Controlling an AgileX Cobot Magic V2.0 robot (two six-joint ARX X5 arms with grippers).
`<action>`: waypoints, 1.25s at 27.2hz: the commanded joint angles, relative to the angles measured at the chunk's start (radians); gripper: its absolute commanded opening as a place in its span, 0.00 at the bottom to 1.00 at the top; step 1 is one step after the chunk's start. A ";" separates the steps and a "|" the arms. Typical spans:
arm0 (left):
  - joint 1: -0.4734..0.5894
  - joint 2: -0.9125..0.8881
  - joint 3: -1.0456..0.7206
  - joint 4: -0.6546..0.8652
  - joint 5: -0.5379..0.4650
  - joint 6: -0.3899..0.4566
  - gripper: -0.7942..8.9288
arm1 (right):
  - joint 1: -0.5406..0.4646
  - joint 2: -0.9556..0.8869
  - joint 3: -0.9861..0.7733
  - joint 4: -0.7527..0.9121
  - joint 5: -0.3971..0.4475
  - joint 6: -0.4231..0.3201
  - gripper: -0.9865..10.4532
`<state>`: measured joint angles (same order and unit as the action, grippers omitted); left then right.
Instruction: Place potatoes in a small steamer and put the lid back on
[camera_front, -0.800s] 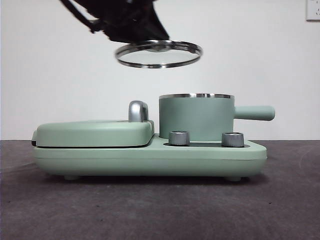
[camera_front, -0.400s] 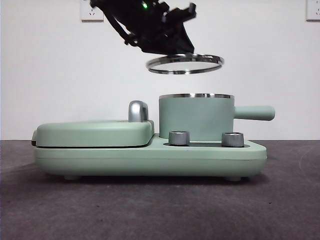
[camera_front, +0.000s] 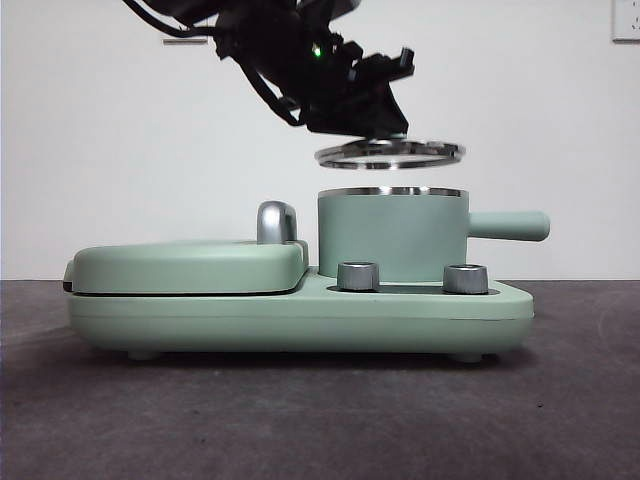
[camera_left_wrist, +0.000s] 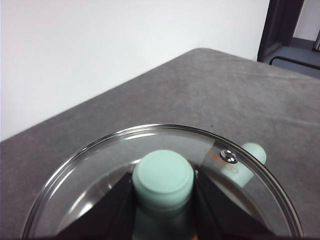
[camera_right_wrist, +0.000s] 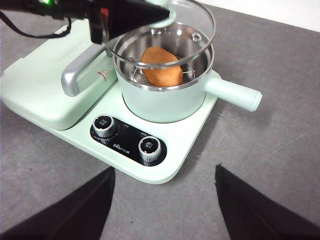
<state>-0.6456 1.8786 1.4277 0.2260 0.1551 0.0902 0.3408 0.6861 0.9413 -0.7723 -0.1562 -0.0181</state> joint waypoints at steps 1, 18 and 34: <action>-0.010 0.022 0.038 0.043 0.003 0.015 0.09 | 0.004 0.005 0.005 0.009 0.004 0.011 0.35; -0.009 0.084 0.038 0.057 0.003 0.034 0.09 | 0.004 0.005 0.005 0.016 0.029 0.007 0.35; -0.009 0.142 0.038 -0.041 0.002 0.051 0.09 | 0.004 0.005 0.005 0.016 0.030 0.008 0.35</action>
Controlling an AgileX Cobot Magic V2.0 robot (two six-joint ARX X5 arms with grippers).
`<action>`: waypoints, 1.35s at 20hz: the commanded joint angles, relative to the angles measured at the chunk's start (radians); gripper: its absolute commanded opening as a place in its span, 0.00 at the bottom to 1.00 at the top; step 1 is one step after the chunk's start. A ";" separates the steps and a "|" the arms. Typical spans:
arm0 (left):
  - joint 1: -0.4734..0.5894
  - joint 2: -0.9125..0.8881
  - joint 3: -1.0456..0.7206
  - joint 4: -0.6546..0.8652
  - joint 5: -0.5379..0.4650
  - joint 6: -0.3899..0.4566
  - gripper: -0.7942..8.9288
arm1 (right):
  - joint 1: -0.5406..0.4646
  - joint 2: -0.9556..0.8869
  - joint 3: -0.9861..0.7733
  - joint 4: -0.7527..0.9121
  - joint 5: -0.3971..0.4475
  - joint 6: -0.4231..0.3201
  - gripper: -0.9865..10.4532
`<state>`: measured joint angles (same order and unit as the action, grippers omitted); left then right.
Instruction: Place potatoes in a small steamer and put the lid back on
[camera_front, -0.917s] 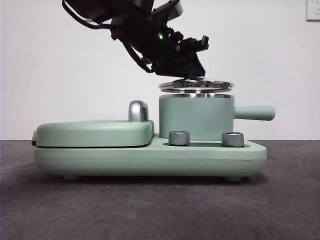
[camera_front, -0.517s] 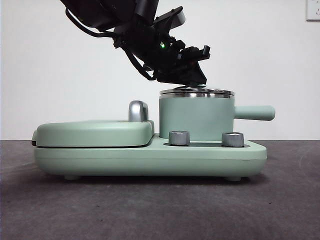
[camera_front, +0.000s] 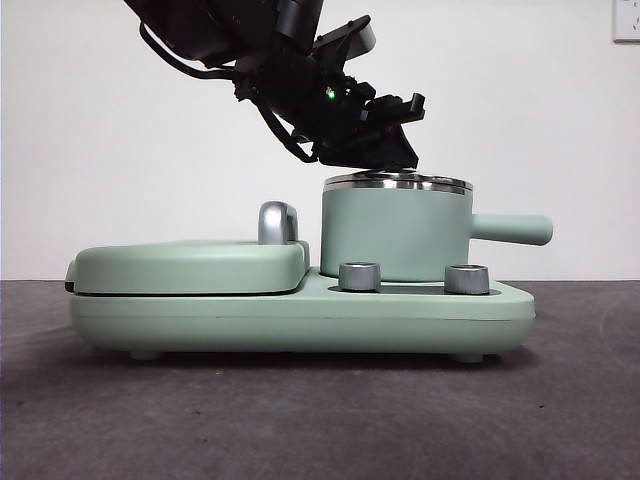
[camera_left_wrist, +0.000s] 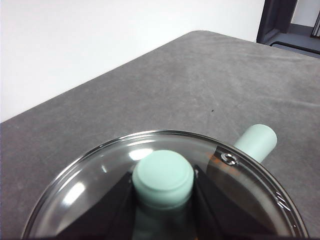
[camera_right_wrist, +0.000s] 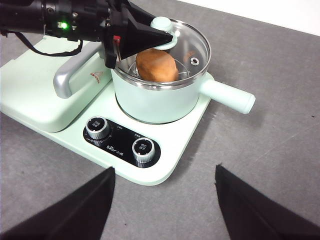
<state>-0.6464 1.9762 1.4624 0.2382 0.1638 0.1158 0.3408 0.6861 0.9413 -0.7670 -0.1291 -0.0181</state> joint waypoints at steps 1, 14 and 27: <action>-0.008 0.042 0.003 -0.066 -0.007 0.026 0.09 | 0.003 0.005 0.005 0.011 0.003 0.008 0.35; 0.001 -0.173 0.003 -0.248 -0.006 0.003 0.34 | 0.004 0.005 0.005 0.003 0.001 0.008 0.35; 0.248 -0.509 -0.085 -0.721 0.241 -0.181 0.34 | 0.004 0.020 0.005 0.000 -0.037 0.011 0.36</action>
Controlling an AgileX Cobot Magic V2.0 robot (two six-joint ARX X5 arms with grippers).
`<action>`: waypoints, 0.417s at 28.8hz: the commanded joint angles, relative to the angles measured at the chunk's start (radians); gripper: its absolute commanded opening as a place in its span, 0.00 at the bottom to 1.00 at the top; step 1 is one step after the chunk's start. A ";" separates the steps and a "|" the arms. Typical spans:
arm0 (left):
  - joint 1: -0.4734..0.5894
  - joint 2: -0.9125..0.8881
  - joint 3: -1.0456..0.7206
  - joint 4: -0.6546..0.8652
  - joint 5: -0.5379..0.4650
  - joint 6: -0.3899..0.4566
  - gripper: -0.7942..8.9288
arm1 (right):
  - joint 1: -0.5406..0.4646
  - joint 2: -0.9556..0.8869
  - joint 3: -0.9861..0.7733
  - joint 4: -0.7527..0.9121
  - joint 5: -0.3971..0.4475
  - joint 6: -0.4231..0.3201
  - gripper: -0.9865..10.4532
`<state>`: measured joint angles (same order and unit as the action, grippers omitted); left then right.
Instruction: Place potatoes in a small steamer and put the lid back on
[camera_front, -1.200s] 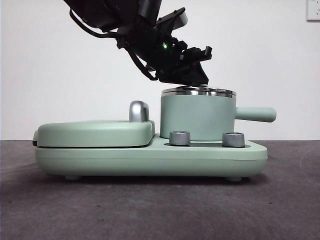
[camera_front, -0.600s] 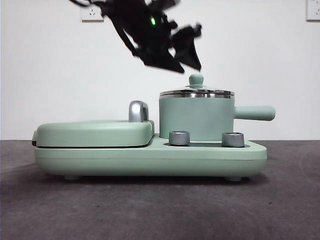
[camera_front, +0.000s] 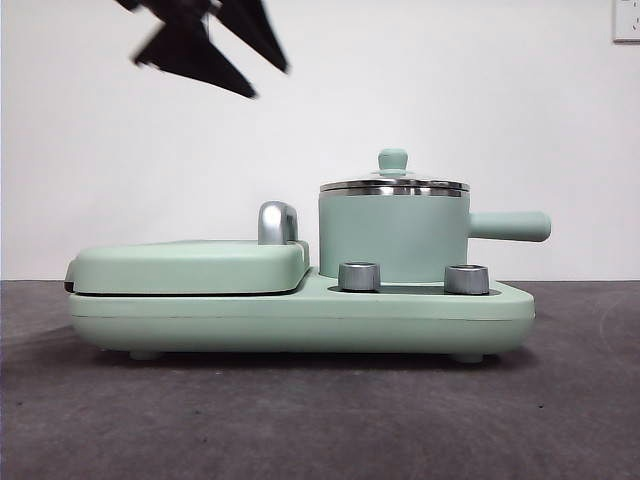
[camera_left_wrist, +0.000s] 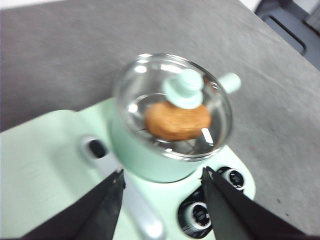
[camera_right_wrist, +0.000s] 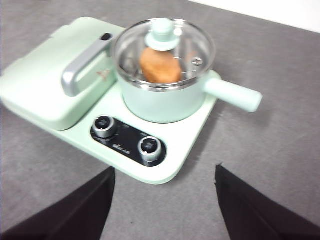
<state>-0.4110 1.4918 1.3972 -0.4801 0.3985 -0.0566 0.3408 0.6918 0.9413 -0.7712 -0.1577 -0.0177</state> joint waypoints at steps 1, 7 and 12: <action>0.024 -0.047 -0.041 -0.002 0.007 -0.009 0.34 | 0.004 0.017 0.005 0.003 -0.011 0.011 0.36; 0.089 -0.219 -0.211 0.002 0.007 -0.018 0.34 | 0.004 0.050 0.005 -0.001 -0.034 0.011 0.36; 0.138 -0.384 -0.371 0.002 0.007 -0.043 0.34 | 0.004 0.079 0.005 0.000 -0.056 0.011 0.36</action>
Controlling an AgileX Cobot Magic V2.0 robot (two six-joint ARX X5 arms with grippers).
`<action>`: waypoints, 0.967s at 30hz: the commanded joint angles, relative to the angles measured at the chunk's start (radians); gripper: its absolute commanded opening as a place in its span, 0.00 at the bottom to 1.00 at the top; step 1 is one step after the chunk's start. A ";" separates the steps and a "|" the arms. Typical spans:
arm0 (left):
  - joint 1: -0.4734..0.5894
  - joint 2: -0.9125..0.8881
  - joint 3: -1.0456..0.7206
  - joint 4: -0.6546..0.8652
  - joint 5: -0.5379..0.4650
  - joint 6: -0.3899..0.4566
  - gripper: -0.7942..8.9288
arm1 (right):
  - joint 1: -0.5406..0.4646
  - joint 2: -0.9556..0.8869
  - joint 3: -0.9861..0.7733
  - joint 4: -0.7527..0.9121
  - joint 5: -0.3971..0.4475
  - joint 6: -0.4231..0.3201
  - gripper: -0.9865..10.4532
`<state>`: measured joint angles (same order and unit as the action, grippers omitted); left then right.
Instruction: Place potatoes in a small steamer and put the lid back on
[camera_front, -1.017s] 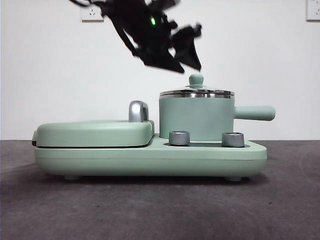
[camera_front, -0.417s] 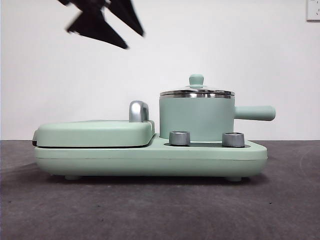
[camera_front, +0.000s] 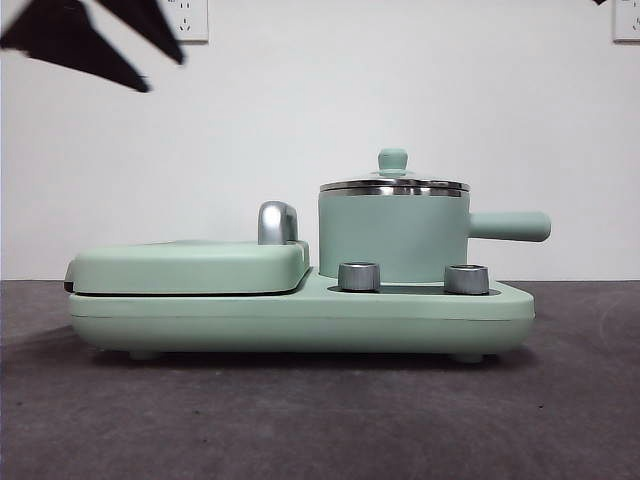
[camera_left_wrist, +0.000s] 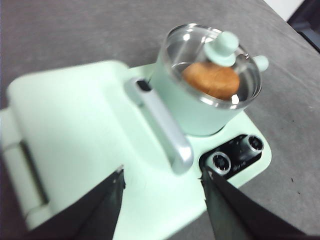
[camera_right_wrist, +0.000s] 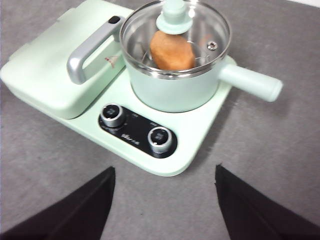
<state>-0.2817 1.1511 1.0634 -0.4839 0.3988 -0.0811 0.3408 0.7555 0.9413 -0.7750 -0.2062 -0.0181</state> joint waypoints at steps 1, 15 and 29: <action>0.016 -0.072 -0.064 0.006 0.006 -0.019 0.34 | 0.004 0.021 0.005 0.003 -0.007 0.011 0.36; 0.058 -0.372 -0.264 -0.101 -0.001 -0.119 0.34 | 0.005 0.052 0.005 -0.008 -0.004 0.011 0.36; 0.058 -0.394 -0.264 -0.100 -0.003 -0.111 0.09 | 0.005 0.050 0.006 0.039 -0.010 0.007 0.10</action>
<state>-0.2207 0.7525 0.7921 -0.5953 0.3962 -0.1925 0.3408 0.8001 0.9413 -0.7464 -0.2134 -0.0143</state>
